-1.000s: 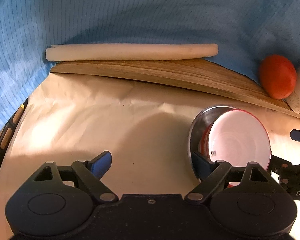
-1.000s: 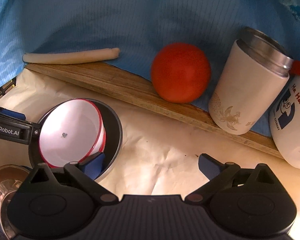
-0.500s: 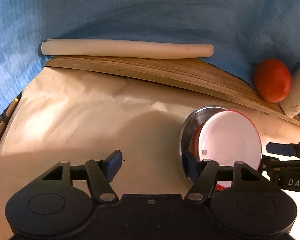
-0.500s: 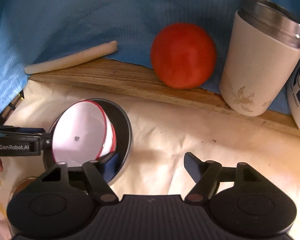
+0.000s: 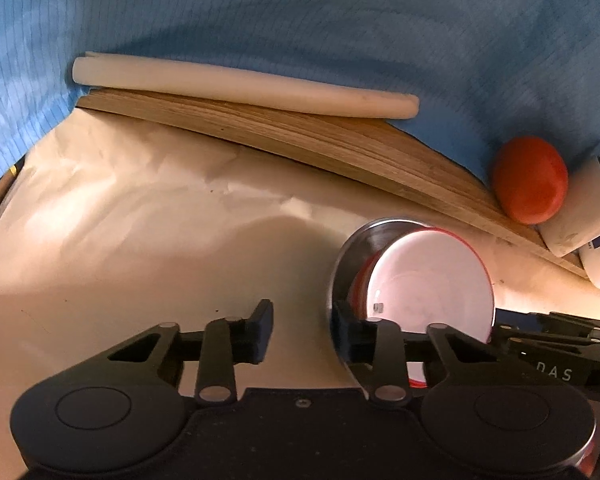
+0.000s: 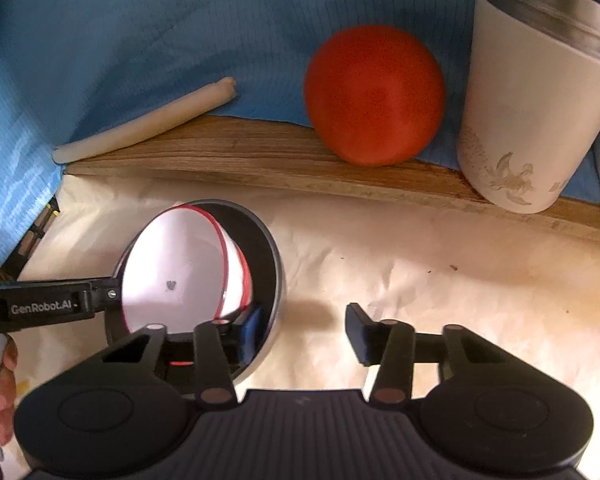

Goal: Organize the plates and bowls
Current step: 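Lift the steel bowl holding the white bowls with both tools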

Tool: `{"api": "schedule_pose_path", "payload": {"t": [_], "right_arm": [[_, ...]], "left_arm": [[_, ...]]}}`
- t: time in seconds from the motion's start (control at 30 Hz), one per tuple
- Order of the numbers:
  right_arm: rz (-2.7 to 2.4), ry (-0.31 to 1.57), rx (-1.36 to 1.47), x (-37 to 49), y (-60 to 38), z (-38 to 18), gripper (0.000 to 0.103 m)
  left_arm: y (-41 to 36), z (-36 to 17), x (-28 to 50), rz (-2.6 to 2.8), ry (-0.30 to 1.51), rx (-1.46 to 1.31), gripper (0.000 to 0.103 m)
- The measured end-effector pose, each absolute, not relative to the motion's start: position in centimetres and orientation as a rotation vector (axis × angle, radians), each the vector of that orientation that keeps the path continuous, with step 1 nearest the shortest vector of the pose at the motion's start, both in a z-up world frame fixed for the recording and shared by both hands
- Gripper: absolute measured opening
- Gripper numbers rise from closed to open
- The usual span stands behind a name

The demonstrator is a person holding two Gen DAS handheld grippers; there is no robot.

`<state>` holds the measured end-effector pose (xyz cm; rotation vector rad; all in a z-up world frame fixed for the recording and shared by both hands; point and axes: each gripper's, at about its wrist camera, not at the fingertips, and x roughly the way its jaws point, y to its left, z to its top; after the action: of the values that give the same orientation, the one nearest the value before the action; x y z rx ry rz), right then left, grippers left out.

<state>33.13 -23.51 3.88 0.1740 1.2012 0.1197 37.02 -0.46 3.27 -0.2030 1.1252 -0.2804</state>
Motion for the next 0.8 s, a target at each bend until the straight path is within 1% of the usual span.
{"api": "schedule_pose_path", "payload": {"t": [0.1,0.23,0.4,0.5,0.53,0.57,0.6,0.67,0.73,0.77,0.8], "right_arm": [[0.123,1.21,0.189,33.2,-23.5,3.9,0.044],[0.111,1.237,0.253,33.7,-24.2,3.6,0.044],[0.096,1.276,0.341,34.1,-25.1,3.1,0.044],[0.095,1.273,0.347,34.0,-25.1,3.1,0.042],[0.092,1.274,0.351,33.9,-25.1,3.1,0.039],[0.094,1.274,0.354,33.9,-25.0,3.1,0.032],[0.098,1.276,0.358,34.0,-25.0,3.2,0.03],[0.093,1.287,0.368,34.0,-24.7,3.3,0.02],[0.087,1.296,0.372,34.2,-24.3,3.4,0.015],[0.087,1.302,0.376,34.3,-24.2,3.5,0.013],[0.081,1.309,0.379,34.4,-24.1,3.5,0.013]], "left_arm": [[-0.5,3.2,37.0,-0.279,1.126,-0.215,0.03],[-0.2,3.0,37.3,-0.272,1.146,-0.258,0.031],[0.0,2.8,37.4,-0.263,1.157,-0.272,0.033],[0.3,2.7,37.6,-0.253,1.17,-0.288,0.036],[0.4,2.6,37.6,-0.252,1.173,-0.295,0.036],[0.4,2.6,37.6,-0.25,1.175,-0.301,0.036],[0.4,2.6,37.6,-0.247,1.175,-0.306,0.035],[0.3,2.5,37.7,-0.243,1.176,-0.313,0.034],[0.3,2.5,37.8,-0.241,1.18,-0.321,0.031],[0.2,2.5,37.9,-0.243,1.18,-0.322,0.027],[0.1,2.5,37.9,-0.246,1.181,-0.324,0.022]]}}
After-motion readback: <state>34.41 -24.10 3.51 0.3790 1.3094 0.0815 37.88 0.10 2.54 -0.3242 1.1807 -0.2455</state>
